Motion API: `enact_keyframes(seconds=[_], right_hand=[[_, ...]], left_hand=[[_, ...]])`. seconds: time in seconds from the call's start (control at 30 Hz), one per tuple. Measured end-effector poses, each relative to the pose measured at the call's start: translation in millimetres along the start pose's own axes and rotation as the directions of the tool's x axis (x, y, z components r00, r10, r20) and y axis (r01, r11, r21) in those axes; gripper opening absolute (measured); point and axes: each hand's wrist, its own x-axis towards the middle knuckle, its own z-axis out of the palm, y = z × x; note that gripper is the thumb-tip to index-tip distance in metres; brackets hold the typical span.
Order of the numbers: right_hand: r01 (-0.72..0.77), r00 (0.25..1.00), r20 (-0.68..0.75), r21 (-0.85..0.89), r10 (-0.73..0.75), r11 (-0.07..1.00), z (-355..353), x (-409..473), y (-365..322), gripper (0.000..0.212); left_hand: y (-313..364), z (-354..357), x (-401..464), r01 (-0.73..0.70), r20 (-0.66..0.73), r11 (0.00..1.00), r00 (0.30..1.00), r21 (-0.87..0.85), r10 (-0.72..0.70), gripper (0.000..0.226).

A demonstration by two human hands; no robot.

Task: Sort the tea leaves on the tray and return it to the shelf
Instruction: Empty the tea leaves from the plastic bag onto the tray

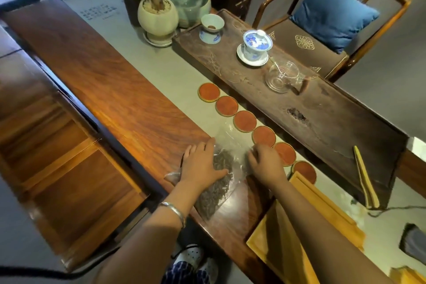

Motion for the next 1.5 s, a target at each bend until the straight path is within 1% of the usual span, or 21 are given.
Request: enact_keyframes(seconds=[0.1, 0.17, 0.27, 0.3, 0.37, 0.47, 0.5, 0.53, 0.63, 0.7, 0.77, 0.87, 0.93, 1.0, 1.07, 1.13, 1.2, 1.27, 1.4, 1.5], right_hand=[[-0.025, 1.0, 0.013, 0.172, 0.023, 0.985, -12.9, -0.7, -0.4, 0.025], [-0.065, 0.998, 0.042, 0.314, 0.055, 0.947, -29.2, -7.3, -2.3, 0.021], [-0.094, 0.995, 0.023, 0.447, 0.094, 0.89, -60.6, -27.8, -8.2, 0.016], [-0.115, 0.992, 0.005, 0.488, 0.13, 0.865, -72.5, -37.2, -10.4, 0.015], [-0.142, 0.976, -0.053, 0.578, 0.211, 0.803, -98.0, -57.9, -13.0, 0.015], [-0.127, 0.931, -0.157, 0.707, 0.329, 0.696, -139.0, -89.5, -13.8, 0.01], [-0.123, 0.914, -0.183, 0.725, 0.362, 0.678, -152.6, -98.8, -14.5, 0.008], [-0.116, 0.898, -0.212, 0.731, 0.385, 0.673, -165.0, -107.2, -14.9, 0.007], [-0.082, 0.853, -0.313, 0.711, 0.418, 0.699, -198.5, -129.3, -15.3, 0.008], [-0.072, 0.824, -0.371, 0.68, 0.428, 0.73, -218.8, -141.5, -13.4, 0.008], [-0.077, 0.789, -0.414, 0.666, 0.454, 0.742, -236.2, -153.0, -8.7, 0.009], [-0.141, 0.753, -0.433, 0.63, 0.496, 0.764, -255.4, -169.6, 0.0, 0.015], [-0.187, 0.736, -0.42, 0.627, 0.531, 0.756, -262.1, -182.3, 5.7, 0.016], [-0.211, 0.717, -0.39, 0.669, 0.578, 0.713, -264.2, -195.2, 8.8, 0.016], [-0.215, 0.694, -0.349, 0.735, 0.63, 0.643, -262.5, -206.1, 11.3, 0.013], [-0.214, 0.668, -0.28, 0.815, 0.689, 0.539, -259.9, -214.8, 14.8, 0.01], [-0.233, 0.66, -0.209, 0.856, 0.722, 0.461, -258.8, -221.8, 17.6, 0.01], [-0.234, 0.686, -0.149, 0.882, 0.712, 0.409, -256.4, -226.9, 18.4, 0.009], [-0.185, 0.748, -0.065, 0.936, 0.661, 0.301, -248.1, -234.9, 16.3, 0.025], [-0.116, 0.796, 0.006, 0.983, 0.605, 0.143, -239.5, -235.9, 13.0, 0.022]], left_hand=[[2.4, -5.0, 0.0, -0.014, 0.01, 0.997, 1.0, -0.08, 0.015, 0.085], [7.8, -11.4, -0.2, -0.031, 0.034, 0.991, 0.999, -0.13, 0.036, 0.085], [29.3, -27.6, -2.3, -0.057, 0.052, 0.982, 0.996, -0.181, 0.068, 0.085], [41.3, -35.0, -3.7, -0.072, 0.029, 0.972, 0.996, -0.222, 0.081, 0.08], [72.1, -53.3, -6.2, -0.109, -0.046, 0.941, 0.994, -0.32, 0.1, 0.063], [128.1, -84.9, -10.9, -0.194, -0.201, 0.88, 0.973, -0.433, 0.115, 0.032], [147.2, -94.1, -12.3, -0.216, -0.214, 0.867, 0.968, -0.448, 0.131, 0.023], [165.7, -101.5, -13.8, -0.235, -0.195, 0.86, 0.967, -0.453, 0.162, 0.023], [215.3, -117.3, -23.1, -0.224, -0.019, 0.853, 0.969, -0.47, 0.245, 0.05], [242.2, -121.0, -32.5, -0.231, 0.075, 0.854, 0.952, -0.467, 0.298, 0.059], [264.7, -120.8, -44.1, -0.245, 0.162, 0.838, 0.918, -0.488, 0.362, 0.058], [293.8, -116.5, -59.6, -0.207, 0.298, 0.807, 0.855, -0.553, 0.424, 0.044], [308.1, -111.2, -68.4, -0.12, 0.376, 0.773, 0.82, -0.623, 0.431, 0.04], [317.6, -107.2, -76.1, -0.05, 0.438, 0.74, 0.779, -0.67, 0.449, 0.04], [322.0, -106.1, -83.9, -0.036, 0.469, 0.721, 0.737, -0.692, 0.487, 0.035], [322.9, -103.6, -90.3, 0.005, 0.501, 0.695, 0.697, -0.719, 0.513, 0.03], [321.7, -102.6, -95.1, 0.021, 0.531, 0.696, 0.662, -0.718, 0.528, 0.032], [317.0, -100.5, -97.4, -0.017, 0.531, 0.695, 0.63, -0.719, 0.566, 0.033], [305.6, -100.9, -100.5, -0.074, 0.501, 0.656, 0.582, -0.751, 0.64, 0.027], [298.7, -100.4, -102.5, -0.126, 0.476, 0.648, 0.577, -0.751, 0.664, 0.025]])
